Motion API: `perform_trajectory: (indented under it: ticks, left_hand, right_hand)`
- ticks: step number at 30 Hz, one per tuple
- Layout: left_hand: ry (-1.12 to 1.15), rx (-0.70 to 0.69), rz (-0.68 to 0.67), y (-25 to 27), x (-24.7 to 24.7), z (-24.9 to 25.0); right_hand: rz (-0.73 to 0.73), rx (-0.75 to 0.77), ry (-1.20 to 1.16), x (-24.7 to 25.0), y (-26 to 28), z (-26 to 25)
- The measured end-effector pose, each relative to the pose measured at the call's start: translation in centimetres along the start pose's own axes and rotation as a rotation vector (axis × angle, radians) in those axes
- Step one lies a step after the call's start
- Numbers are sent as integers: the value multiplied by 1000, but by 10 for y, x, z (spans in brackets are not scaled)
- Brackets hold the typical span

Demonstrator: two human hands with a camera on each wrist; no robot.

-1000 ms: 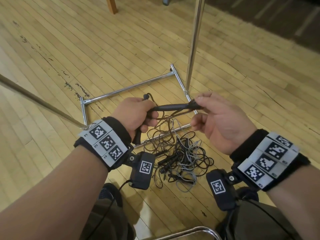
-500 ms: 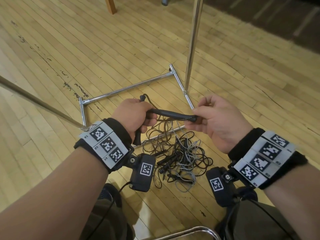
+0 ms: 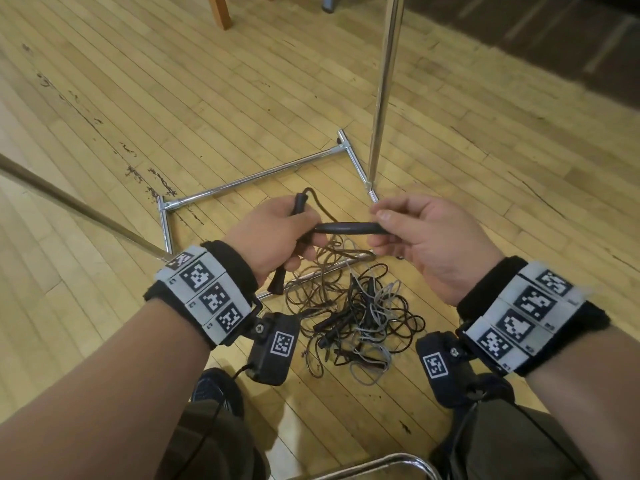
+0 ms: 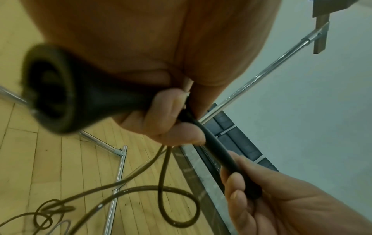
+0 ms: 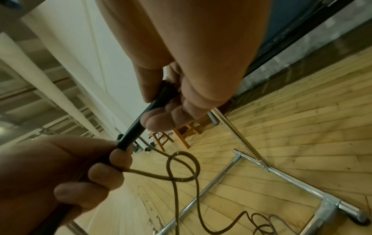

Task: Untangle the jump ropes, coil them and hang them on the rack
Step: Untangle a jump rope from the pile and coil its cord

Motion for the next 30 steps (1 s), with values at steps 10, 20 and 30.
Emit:
perform_trajectory:
  ticks: [10,20,30]
  left_hand:
    - [-228,9,-308,6,-24,-11]
    - [-227,11,-383,10,-34,-15]
    - [-284,-36,135,1,11,-6]
  right_hand:
    - [48,92,173,-4,4,2]
    - [26,114,207,-6,1,1]
    - [342,85,-88,40,-4,-11]
Point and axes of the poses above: each hand's wrist, its own y-axis away from the middle knuckle, its own x-axis out of the back of the hand, z = x × y, the point moved 6 cm from there along -y, towards the middle knuckle, and after that the axes turned 7 degrees about y, right-handed, at the moved point
